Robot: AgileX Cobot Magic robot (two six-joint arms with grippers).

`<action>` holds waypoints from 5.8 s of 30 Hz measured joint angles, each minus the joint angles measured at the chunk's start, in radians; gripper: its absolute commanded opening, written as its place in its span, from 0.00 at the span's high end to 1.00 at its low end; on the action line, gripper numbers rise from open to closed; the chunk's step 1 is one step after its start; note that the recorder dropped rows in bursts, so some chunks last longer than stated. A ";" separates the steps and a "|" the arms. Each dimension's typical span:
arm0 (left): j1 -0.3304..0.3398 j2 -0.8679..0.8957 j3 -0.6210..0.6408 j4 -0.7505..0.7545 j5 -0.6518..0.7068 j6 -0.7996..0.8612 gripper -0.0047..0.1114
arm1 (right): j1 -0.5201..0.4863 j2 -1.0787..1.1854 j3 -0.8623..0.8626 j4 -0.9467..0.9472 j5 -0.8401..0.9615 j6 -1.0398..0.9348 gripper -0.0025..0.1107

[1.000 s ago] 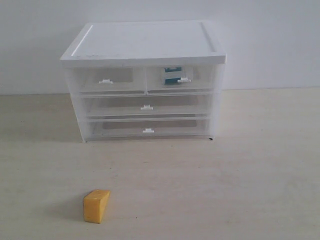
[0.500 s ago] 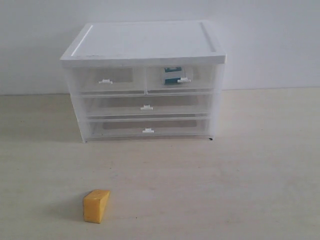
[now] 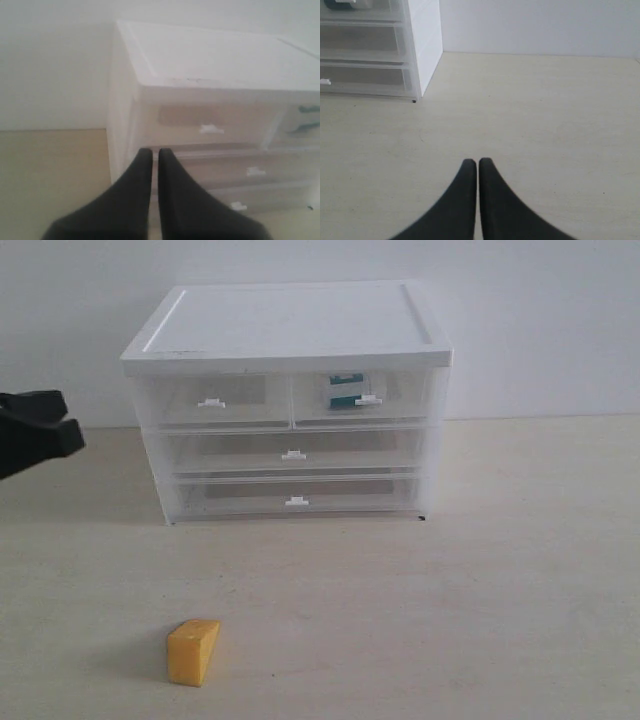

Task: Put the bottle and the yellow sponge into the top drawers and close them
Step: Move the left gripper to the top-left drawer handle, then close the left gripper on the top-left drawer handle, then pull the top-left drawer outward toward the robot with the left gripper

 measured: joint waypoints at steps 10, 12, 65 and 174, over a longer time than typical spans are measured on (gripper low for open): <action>-0.290 0.321 -0.019 -0.477 -0.323 0.368 0.92 | 0.000 0.000 0.000 0.000 0.000 0.000 0.98; -0.319 0.377 -0.057 -0.489 -0.337 0.371 0.92 | 0.000 0.000 0.000 0.000 0.000 0.000 0.98; -0.343 0.685 -0.373 -0.590 -0.523 0.459 0.49 | 0.000 0.000 0.000 0.000 0.000 0.000 0.98; -0.810 0.485 -0.073 -1.130 -0.662 0.640 0.33 | 0.000 0.000 0.000 0.000 0.000 0.000 0.98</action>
